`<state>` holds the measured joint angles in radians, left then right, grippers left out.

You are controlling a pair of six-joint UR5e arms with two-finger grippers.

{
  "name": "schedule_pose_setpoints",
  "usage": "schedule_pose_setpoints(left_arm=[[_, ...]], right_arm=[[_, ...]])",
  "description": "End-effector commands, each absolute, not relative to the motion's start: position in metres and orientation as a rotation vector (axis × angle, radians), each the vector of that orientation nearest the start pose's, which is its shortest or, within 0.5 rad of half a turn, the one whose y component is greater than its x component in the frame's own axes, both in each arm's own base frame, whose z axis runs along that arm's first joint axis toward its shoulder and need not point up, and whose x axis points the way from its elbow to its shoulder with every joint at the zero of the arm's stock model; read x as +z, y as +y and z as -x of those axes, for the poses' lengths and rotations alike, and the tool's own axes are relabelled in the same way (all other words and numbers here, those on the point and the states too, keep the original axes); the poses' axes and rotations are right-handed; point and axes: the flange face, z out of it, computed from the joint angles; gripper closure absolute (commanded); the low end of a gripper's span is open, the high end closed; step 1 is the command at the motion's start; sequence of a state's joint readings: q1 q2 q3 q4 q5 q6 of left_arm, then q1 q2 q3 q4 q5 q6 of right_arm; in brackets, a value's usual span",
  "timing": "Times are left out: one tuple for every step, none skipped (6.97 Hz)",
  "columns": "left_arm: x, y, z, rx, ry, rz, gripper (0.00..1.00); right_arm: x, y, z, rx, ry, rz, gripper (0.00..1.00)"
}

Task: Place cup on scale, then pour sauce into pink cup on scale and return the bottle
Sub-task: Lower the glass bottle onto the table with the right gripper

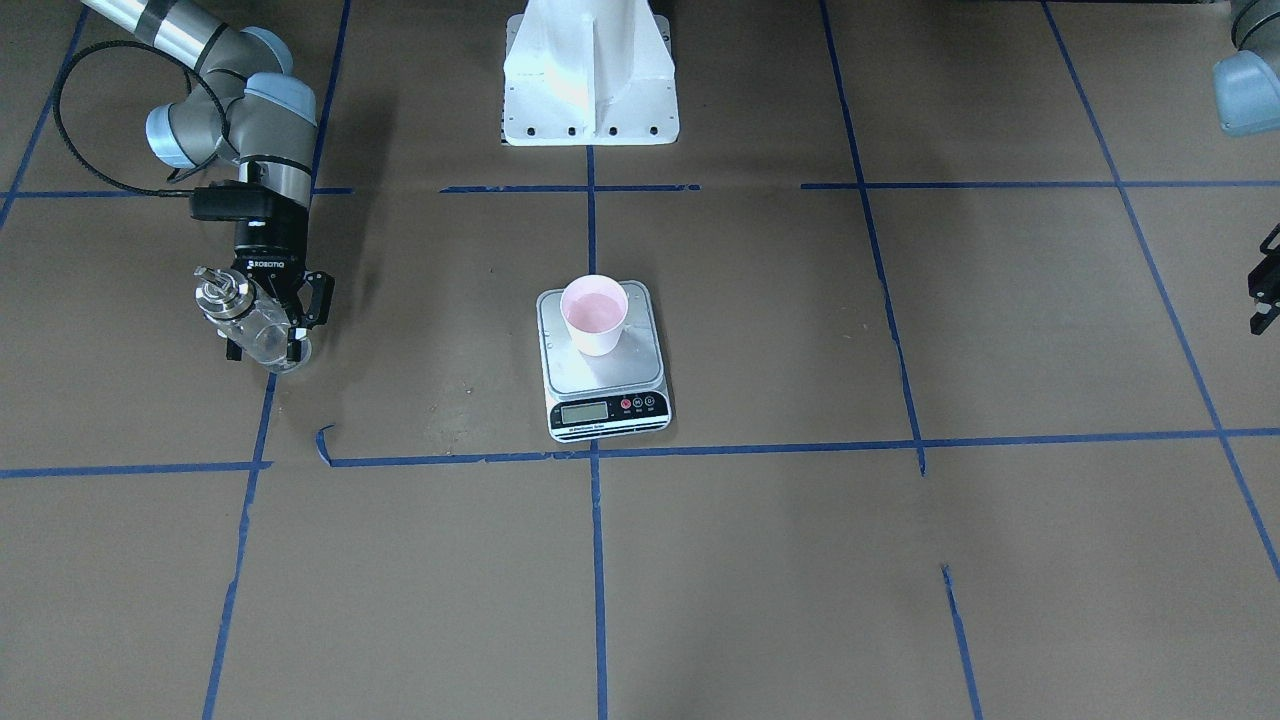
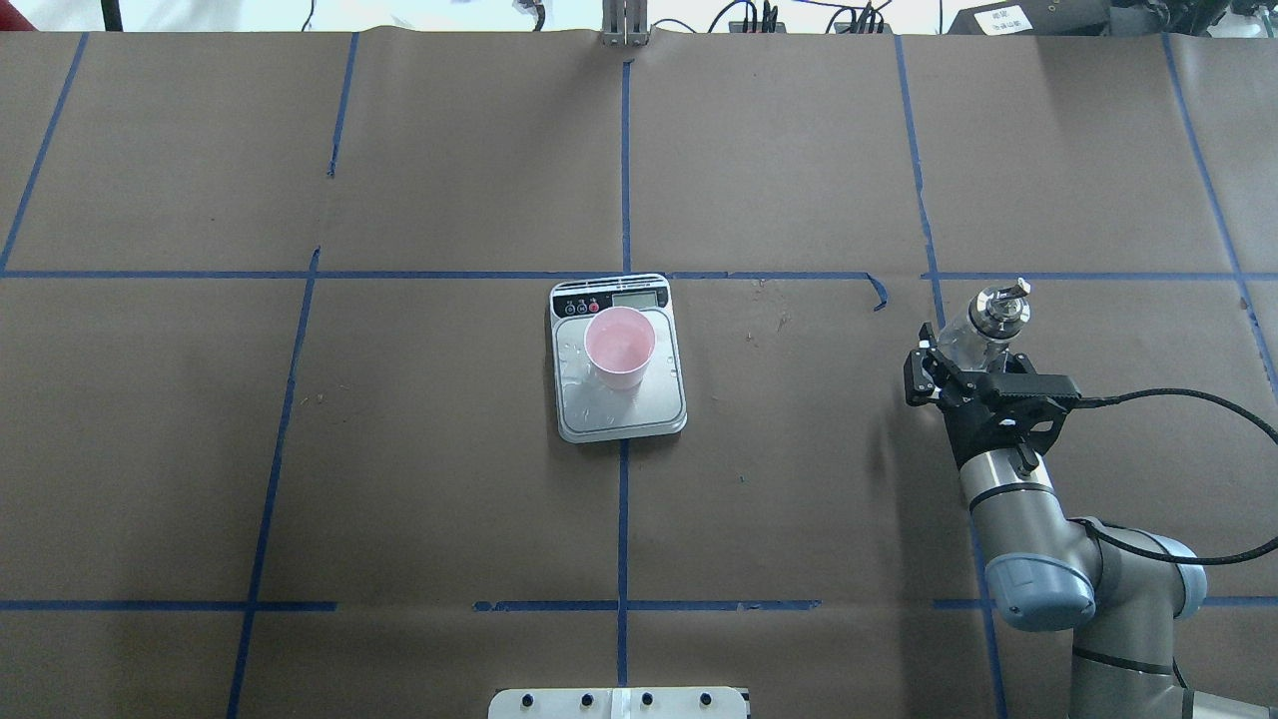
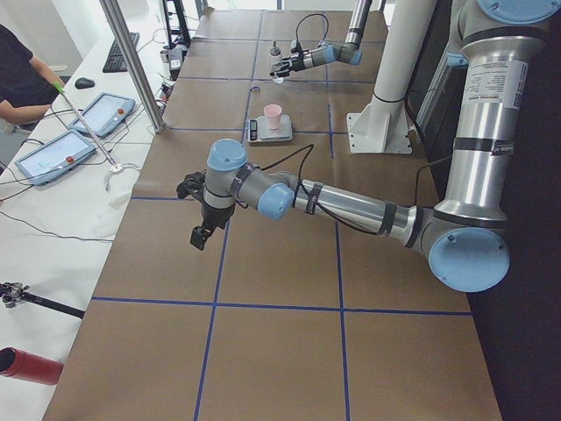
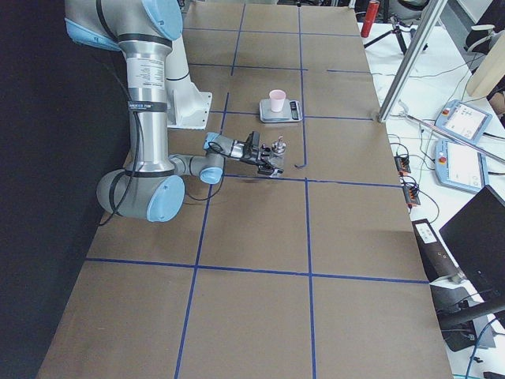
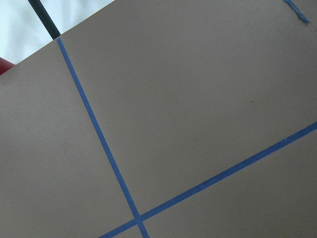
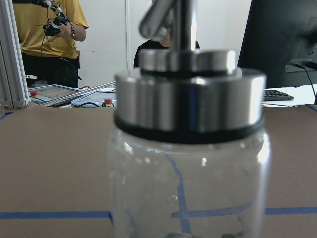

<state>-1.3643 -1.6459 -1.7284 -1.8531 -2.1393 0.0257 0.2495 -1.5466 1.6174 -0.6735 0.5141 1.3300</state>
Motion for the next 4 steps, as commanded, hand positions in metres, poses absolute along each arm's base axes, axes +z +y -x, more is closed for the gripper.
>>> schedule_pose_setpoints(left_arm=[[0.5203,-0.5466,-0.0326,0.367,0.602,-0.450,0.00],[0.5188,-0.5470,-0.0334,0.369,0.601,-0.453,0.00],[0.5180,-0.5469,-0.0334,0.368,0.601,-0.454,0.00],[0.5180,-0.5469,-0.0334,0.366,0.602,-0.454,0.00]], right_arm=[[0.5121,-0.3373,0.4286,0.511,-0.599,-1.152,1.00],[0.5167,-0.3368,0.4297,0.506,-0.592,-1.151,1.00],[0.5189,-0.3369,0.4301,0.504,-0.588,-1.151,1.00],[0.5175,-0.3368,0.4307,0.505,-0.593,-1.148,1.00]])
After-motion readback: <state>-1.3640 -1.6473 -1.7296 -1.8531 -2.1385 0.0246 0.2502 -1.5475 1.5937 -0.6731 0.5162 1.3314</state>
